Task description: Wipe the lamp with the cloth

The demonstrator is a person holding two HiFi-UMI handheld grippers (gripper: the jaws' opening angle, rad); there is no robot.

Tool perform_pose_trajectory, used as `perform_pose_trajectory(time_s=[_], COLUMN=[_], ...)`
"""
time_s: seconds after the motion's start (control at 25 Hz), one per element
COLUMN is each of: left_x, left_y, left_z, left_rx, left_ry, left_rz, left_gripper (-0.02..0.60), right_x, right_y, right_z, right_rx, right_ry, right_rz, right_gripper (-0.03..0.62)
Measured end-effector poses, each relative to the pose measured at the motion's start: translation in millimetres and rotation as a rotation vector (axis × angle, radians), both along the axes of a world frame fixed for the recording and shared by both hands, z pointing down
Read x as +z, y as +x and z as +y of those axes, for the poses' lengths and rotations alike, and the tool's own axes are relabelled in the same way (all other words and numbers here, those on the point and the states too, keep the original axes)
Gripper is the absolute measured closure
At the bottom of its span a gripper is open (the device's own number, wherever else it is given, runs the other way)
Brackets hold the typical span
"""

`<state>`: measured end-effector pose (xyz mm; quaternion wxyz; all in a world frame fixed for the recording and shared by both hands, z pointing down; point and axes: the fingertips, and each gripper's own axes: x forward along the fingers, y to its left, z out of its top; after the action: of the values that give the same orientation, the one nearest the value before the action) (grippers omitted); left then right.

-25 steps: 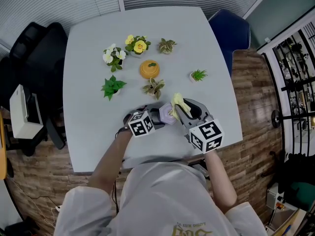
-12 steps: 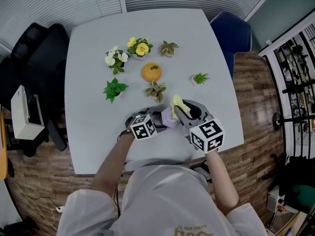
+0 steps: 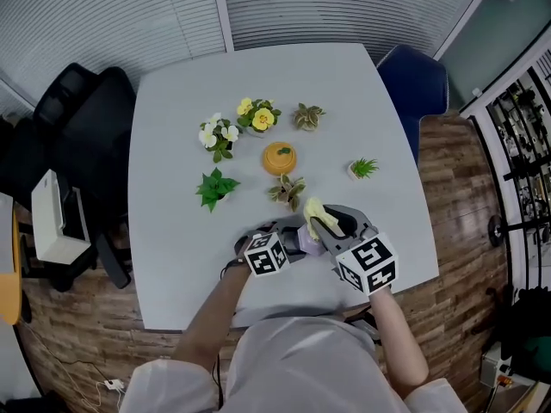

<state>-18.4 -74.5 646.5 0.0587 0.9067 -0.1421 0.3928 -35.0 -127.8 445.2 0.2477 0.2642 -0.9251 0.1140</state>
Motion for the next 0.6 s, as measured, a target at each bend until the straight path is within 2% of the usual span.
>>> perform_pose_trajectory(time_s=[0.36,0.6], left_x=[-0.6,-0.4], left_y=[-1.8,-1.3], left_z=[-2.1,-2.4], left_rx=[0.002,0.003], left_ry=[0.0,0.001], left_rz=[-0.001,0.0], left_gripper=[0.282,0.282], right_x=[-4.0,-6.9], right_y=[-17.8,-23.5], right_z=[11.3,21.4], right_rx=[-0.081,-0.126], right_ry=[0.107,0.146], right_rz=[0.065,0.079], right_gripper=[0.48,0.48])
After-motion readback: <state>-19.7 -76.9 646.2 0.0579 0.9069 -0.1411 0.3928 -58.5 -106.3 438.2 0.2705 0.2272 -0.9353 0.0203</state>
